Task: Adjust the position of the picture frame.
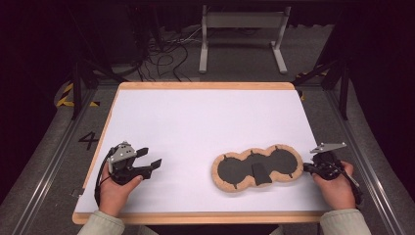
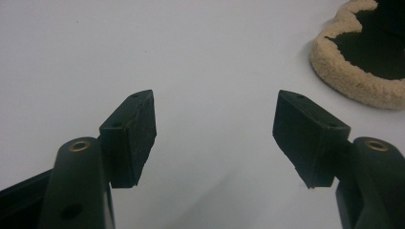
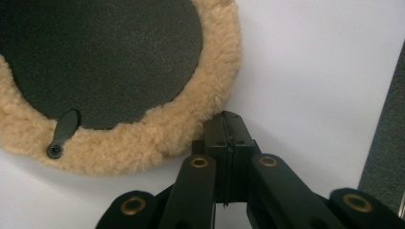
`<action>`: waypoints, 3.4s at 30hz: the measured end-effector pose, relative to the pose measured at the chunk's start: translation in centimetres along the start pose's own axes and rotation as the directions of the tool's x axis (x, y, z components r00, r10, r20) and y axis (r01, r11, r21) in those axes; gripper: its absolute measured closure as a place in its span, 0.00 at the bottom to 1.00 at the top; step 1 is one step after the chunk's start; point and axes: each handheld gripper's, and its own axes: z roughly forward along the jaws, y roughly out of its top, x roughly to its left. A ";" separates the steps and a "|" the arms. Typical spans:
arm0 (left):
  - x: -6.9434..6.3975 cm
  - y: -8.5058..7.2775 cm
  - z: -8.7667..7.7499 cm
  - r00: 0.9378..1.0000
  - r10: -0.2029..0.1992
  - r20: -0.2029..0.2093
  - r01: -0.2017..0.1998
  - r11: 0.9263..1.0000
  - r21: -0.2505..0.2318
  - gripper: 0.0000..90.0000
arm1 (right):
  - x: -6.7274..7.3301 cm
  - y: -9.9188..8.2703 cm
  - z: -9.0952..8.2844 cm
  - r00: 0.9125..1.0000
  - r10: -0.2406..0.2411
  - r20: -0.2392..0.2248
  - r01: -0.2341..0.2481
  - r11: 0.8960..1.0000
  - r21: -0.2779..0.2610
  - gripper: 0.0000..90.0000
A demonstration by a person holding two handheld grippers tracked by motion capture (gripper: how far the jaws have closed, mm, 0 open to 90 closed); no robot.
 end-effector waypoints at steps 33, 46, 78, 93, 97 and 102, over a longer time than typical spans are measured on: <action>-0.6 0.1 0.2 1.000 -0.002 0.032 0.002 1.000 -0.002 0.40 | 9.7 4.9 3.2 0.947 -0.245 -0.207 0.236 0.969 -0.068 1.00; -2.7 1.2 0.2 0.967 0.085 0.239 -0.101 0.993 0.056 0.97 | 9.6 5.0 1.8 0.950 -0.250 -0.188 0.233 0.966 -0.109 1.00; -7.2 0.9 4.7 0.840 0.203 0.504 -0.398 0.861 0.317 1.00 | 9.1 4.6 1.0 0.954 -0.228 -0.198 0.205 0.970 -0.130 1.00; -7.3 0.8 5.2 0.852 0.210 0.480 -0.393 0.862 0.320 1.00 | 9.2 4.5 0.8 0.954 -0.231 -0.194 0.207 0.969 -0.136 1.00; -7.0 0.9 5.3 0.862 0.230 0.451 -0.394 0.865 0.311 1.00 | 9.2 4.5 0.6 0.953 -0.232 -0.193 0.208 0.968 -0.138 1.00; -6.7 1.0 5.5 0.877 0.226 0.423 -0.375 0.874 0.311 1.00 | 9.2 4.4 0.4 0.954 -0.234 -0.186 0.210 0.967 -0.144 1.00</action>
